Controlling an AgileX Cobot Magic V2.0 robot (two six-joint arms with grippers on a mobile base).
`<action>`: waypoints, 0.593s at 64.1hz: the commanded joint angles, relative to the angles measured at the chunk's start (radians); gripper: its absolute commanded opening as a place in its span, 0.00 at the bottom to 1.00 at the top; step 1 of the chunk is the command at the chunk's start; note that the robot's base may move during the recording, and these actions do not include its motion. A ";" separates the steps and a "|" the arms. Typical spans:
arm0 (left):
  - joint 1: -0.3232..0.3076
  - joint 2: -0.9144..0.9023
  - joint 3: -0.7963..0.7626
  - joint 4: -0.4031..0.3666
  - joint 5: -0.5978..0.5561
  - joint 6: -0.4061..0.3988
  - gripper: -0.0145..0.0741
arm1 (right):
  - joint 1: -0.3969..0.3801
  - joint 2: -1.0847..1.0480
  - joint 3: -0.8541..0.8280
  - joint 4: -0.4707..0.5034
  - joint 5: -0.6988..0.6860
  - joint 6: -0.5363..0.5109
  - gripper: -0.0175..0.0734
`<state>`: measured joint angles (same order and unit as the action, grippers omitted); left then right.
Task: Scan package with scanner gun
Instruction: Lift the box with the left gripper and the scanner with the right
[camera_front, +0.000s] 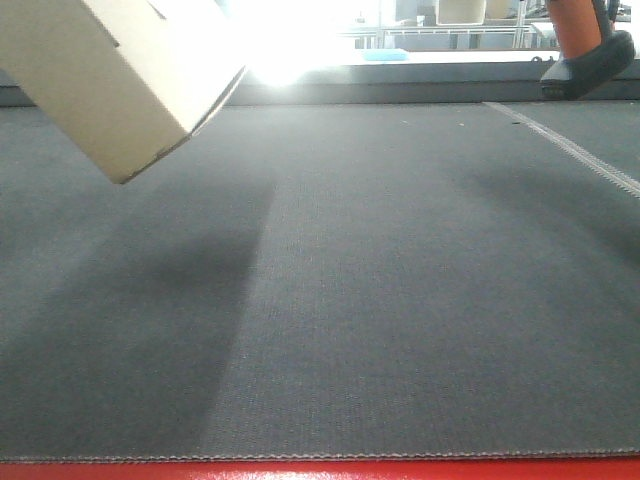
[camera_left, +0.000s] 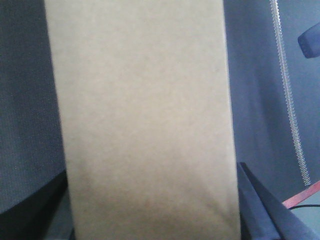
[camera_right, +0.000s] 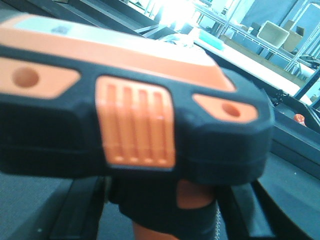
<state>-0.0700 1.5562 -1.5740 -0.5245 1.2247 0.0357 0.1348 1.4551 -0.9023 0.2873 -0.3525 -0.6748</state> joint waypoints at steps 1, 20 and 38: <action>-0.007 -0.003 -0.002 -0.031 -0.023 -0.025 0.04 | 0.021 0.000 -0.016 -0.008 -0.107 -0.009 0.02; -0.007 -0.003 -0.002 -0.047 -0.099 -0.069 0.04 | 0.090 0.020 -0.016 0.006 -0.125 -0.009 0.02; -0.007 -0.003 -0.002 -0.047 -0.089 -0.069 0.04 | 0.090 0.020 -0.016 0.016 -0.127 -0.009 0.02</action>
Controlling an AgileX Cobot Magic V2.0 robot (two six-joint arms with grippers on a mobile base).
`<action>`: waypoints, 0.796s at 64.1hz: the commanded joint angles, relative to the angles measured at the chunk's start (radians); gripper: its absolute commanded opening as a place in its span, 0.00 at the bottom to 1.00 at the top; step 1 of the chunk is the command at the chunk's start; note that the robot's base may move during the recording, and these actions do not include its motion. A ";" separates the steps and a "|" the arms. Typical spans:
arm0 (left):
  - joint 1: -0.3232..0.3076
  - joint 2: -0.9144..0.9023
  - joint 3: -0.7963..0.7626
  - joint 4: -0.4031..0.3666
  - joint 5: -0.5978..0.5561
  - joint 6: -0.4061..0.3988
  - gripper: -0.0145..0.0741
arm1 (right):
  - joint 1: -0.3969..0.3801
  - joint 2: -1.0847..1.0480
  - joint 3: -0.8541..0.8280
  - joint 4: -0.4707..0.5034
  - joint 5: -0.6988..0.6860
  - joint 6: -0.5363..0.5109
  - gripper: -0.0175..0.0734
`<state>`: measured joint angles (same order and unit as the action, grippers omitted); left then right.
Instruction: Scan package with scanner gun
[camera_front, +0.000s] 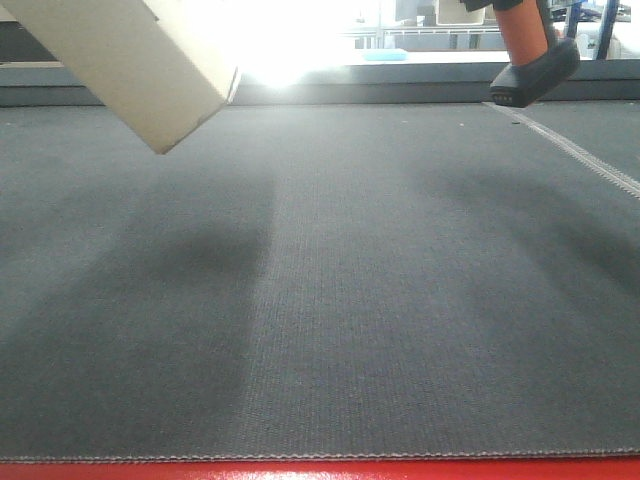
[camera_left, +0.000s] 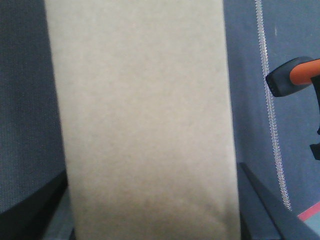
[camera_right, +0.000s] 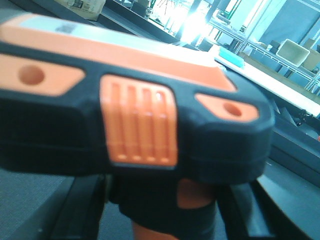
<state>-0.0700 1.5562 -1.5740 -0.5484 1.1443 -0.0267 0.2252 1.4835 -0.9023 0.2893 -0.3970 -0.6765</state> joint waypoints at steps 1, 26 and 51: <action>-0.007 -0.003 -0.002 -0.023 -0.006 -0.007 0.04 | 0.000 -0.008 -0.016 0.017 -0.082 -0.007 0.02; -0.005 -0.003 -0.044 0.093 0.077 -0.007 0.04 | 0.000 -0.091 -0.016 0.314 -0.006 -0.005 0.02; -0.005 -0.003 -0.140 0.245 0.077 -0.005 0.04 | -0.051 -0.191 -0.016 0.529 0.188 0.034 0.02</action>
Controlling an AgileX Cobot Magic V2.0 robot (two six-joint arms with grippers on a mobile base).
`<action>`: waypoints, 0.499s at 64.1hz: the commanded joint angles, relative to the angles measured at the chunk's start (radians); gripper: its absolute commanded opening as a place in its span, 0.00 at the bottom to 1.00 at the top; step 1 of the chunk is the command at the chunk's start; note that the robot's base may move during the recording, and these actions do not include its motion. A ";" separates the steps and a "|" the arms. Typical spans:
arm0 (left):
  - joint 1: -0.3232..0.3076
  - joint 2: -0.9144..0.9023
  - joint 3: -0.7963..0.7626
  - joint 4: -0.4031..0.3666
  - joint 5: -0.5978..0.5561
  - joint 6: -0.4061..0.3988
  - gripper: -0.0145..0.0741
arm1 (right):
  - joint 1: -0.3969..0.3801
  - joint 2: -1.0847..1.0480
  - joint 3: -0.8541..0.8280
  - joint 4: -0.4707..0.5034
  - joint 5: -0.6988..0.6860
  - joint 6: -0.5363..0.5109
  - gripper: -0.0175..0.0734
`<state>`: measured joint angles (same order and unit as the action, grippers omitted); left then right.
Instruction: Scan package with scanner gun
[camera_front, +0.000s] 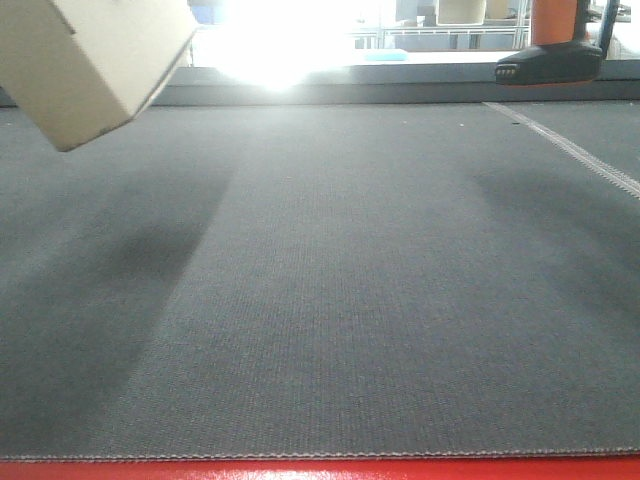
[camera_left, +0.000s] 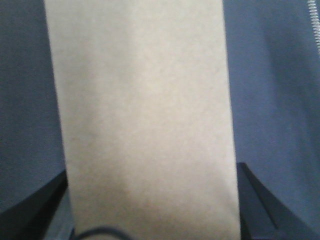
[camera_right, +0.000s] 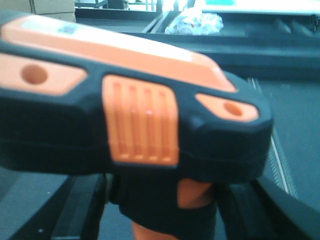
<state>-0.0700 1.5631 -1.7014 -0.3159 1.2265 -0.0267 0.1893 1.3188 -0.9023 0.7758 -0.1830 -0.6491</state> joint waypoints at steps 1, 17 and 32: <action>-0.005 -0.010 -0.013 0.015 -0.005 -0.005 0.04 | -0.017 -0.027 -0.016 0.046 -0.026 0.006 0.02; -0.005 -0.010 -0.013 0.026 -0.005 -0.003 0.04 | -0.053 -0.027 0.001 0.049 -0.029 0.039 0.02; -0.005 -0.010 -0.013 0.026 -0.005 -0.003 0.04 | -0.062 -0.025 0.075 0.047 -0.068 0.223 0.02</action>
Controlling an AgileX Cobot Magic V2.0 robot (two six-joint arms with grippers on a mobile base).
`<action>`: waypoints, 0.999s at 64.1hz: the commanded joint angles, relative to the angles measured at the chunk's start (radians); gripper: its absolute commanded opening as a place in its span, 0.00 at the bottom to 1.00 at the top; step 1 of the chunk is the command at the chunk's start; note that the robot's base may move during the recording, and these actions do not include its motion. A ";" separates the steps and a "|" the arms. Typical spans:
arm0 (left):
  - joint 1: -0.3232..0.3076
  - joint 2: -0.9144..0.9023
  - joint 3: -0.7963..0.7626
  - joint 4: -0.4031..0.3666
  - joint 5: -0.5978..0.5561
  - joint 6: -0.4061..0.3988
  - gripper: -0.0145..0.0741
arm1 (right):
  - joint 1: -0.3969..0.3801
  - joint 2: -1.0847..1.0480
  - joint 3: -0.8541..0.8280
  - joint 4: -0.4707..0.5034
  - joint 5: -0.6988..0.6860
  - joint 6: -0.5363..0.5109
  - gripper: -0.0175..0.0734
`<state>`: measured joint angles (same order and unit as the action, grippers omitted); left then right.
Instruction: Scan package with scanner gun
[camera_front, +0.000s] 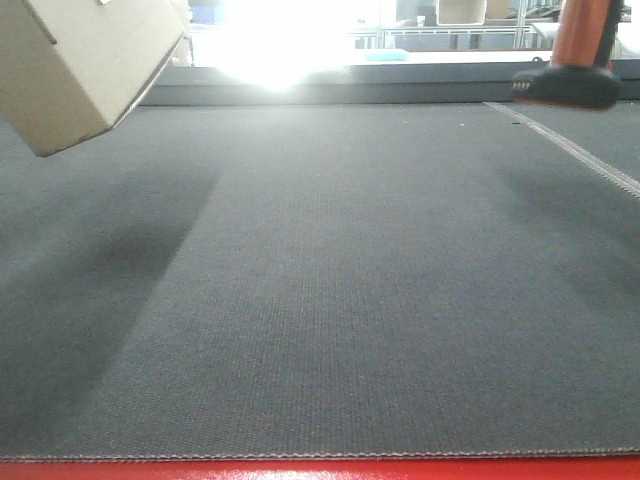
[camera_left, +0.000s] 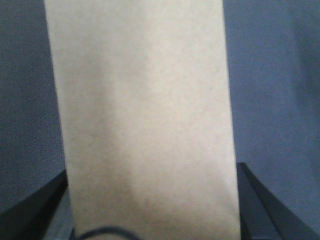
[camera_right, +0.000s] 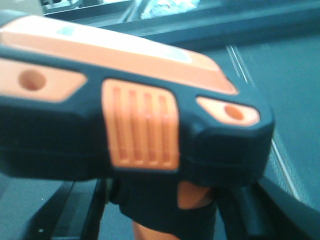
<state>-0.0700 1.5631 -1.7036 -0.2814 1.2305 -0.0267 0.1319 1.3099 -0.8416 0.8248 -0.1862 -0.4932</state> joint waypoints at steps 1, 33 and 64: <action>-0.005 -0.010 -0.010 -0.009 -0.009 -0.003 0.04 | -0.004 -0.016 0.019 -0.002 -0.067 0.080 0.02; -0.005 -0.010 -0.010 -0.024 -0.009 -0.002 0.04 | -0.004 0.003 0.023 -0.439 -0.263 0.153 0.02; -0.005 -0.010 -0.010 -0.050 -0.009 -0.002 0.04 | -0.012 0.216 0.028 -0.460 -0.443 0.480 0.02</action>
<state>-0.0700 1.5631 -1.7036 -0.3114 1.2305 -0.0267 0.1298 1.5213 -0.8058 0.3804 -0.5287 -0.0736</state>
